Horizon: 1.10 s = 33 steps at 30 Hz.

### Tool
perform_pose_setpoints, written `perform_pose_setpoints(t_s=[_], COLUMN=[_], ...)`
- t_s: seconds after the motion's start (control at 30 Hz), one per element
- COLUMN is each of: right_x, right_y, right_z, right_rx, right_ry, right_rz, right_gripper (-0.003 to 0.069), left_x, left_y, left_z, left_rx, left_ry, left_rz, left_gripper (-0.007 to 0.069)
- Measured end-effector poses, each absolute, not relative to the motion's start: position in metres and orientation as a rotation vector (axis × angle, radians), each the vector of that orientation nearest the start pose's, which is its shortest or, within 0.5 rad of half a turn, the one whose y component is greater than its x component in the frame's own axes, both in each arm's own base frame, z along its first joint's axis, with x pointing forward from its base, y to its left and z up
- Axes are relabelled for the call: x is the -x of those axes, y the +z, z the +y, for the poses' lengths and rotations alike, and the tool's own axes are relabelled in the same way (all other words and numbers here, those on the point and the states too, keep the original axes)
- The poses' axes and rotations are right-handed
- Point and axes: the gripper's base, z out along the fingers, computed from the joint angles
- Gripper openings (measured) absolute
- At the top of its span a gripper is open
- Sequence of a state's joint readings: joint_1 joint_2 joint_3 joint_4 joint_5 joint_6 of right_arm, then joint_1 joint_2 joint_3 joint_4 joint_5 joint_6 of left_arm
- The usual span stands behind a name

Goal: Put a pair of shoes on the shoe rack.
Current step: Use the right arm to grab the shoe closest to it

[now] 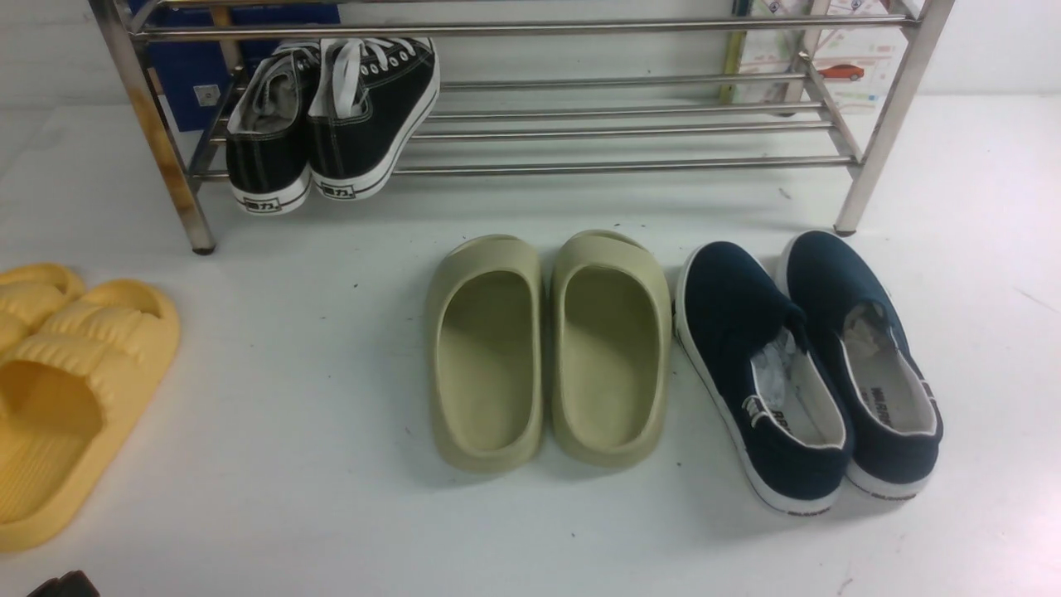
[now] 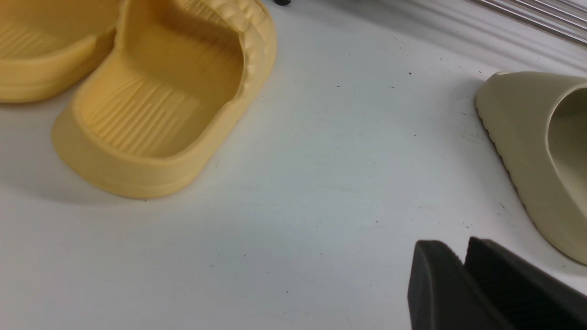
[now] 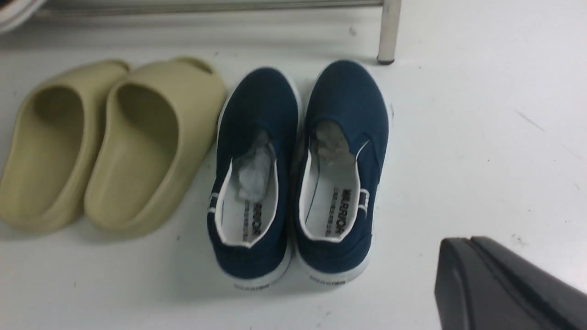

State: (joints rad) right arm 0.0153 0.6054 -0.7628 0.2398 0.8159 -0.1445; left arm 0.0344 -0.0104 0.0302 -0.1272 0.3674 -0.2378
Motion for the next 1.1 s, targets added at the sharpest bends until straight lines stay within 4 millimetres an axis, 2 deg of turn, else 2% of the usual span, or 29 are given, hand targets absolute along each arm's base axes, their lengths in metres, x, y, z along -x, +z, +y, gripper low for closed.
perform_pose_setpoints(t_s=[0.03,0.1,0.13,0.23,0.27,0.47,0.6,0.73,0.8,0.83,0.87,0.97,1.1], right_x=[-0.115,-0.13,-0.132,-0.158,-0.16,-0.206,-0.224,-0.241,-0.254,-0.256,-0.265,-0.277,-0.284], right_y=[0.356,0.356,0.356,0.348,0.346,0.324,0.311,0.296,0.284,0.281,0.273,0.257,0.238], right_z=[0.023,0.032,0.034,0.054,0.054,0.098,0.124,0.148,0.157,0.158,0.161,0.165,0.171], right_rx=[0.177,0.285,0.295,0.483,0.485,0.713,0.808,0.856,0.839,0.837,0.792,0.747,0.727], right_ry=[0.225,0.246,0.25,0.253,0.25,0.25,0.251,0.183,0.109,0.1,0.053,0.001,0.005], right_rz=[2.207,2.335,2.347,2.517,2.529,2.665,2.707,2.75,2.779,2.789,2.814,2.851,2.905], right_gripper=[-0.0003,-0.0003,-0.0003,-0.0003,-0.0003,0.0003,0.0036,0.0143,0.0253,0.0253,0.0342,0.046,0.0541], left_x=[-0.053,-0.053,-0.053,-0.053,-0.053,-0.053,-0.053,-0.053,-0.053,-0.053,-0.053,-0.053,-0.053], left_y=[0.171,0.171,0.171,0.171,0.171,0.171,0.171,0.171,0.171,0.171,0.171,0.171,0.171], left_z=[-0.002,-0.002,-0.002,-0.002,-0.002,-0.002,-0.002,-0.002,-0.002,-0.002,-0.002,-0.002,-0.002], left_rx=[0.333,0.333,0.333,0.333,0.333,0.333,0.333,0.333,0.333,0.333,0.333,0.333,0.333], left_ry=[-0.265,-0.265,-0.265,-0.265,-0.265,-0.265,-0.265,-0.265,-0.265,-0.265,-0.265,-0.265,-0.265], left_rz=[1.846,1.846,1.846,1.846,1.846,1.846,1.846,1.846,1.846,1.846,1.846,1.846,1.846], left_gripper=[0.0109,0.0111,0.0111,0.0113,0.0113,0.0117,0.0123,0.0127,0.0127,0.0127,0.0127,0.013,0.0134])
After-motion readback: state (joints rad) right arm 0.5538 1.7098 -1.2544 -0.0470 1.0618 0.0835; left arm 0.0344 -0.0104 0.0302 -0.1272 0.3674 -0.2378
